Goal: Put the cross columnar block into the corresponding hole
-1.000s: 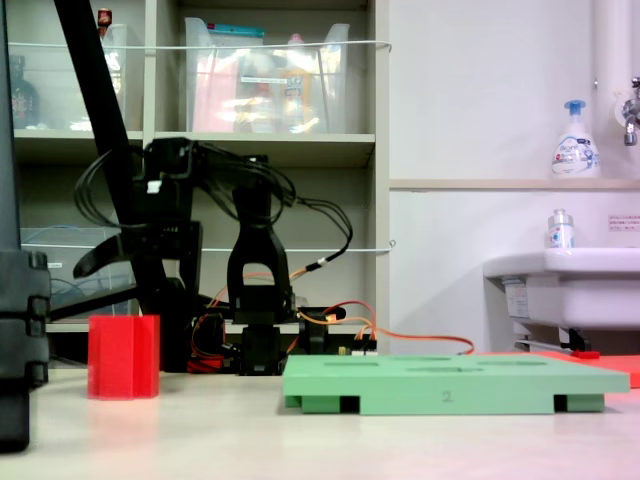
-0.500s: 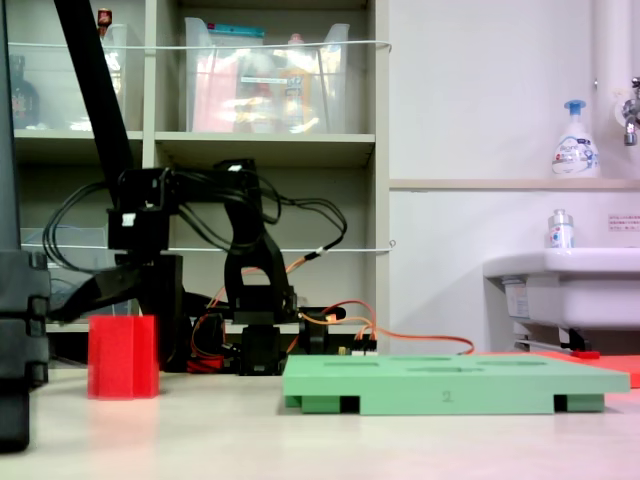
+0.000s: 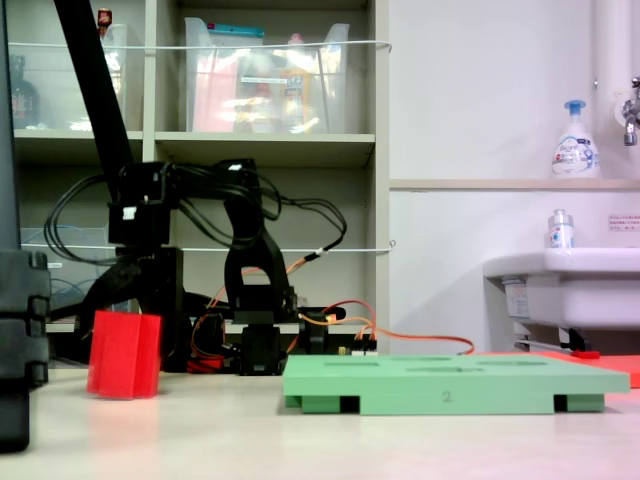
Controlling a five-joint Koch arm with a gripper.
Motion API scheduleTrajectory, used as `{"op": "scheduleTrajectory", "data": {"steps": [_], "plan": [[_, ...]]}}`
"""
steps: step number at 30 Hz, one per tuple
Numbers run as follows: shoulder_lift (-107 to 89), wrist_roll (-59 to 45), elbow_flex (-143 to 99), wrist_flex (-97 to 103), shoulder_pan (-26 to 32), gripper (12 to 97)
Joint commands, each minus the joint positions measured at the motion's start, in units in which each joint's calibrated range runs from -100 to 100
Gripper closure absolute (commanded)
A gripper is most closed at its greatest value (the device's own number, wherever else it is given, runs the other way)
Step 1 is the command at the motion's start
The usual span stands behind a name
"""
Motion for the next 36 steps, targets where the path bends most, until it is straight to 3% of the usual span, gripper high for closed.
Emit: {"op": "scheduleTrajectory", "data": {"steps": [1, 8, 21, 28, 30, 36], "plan": [[-0.2, -0.5, -1.1, 1.8, -0.4, 69.4], [-5.8, -0.4, -1.1, -2.1, -0.9, 69.4], [-38.7, 0.8, -1.1, -11.6, 0.9, 69.4], [-52.6, 8.5, -3.9, -11.6, 8.0, 73.0], [-54.1, 12.3, -6.8, -11.6, 11.2, 77.6], [-51.0, 21.1, -8.3, -11.6, 21.7, 77.6]]}}
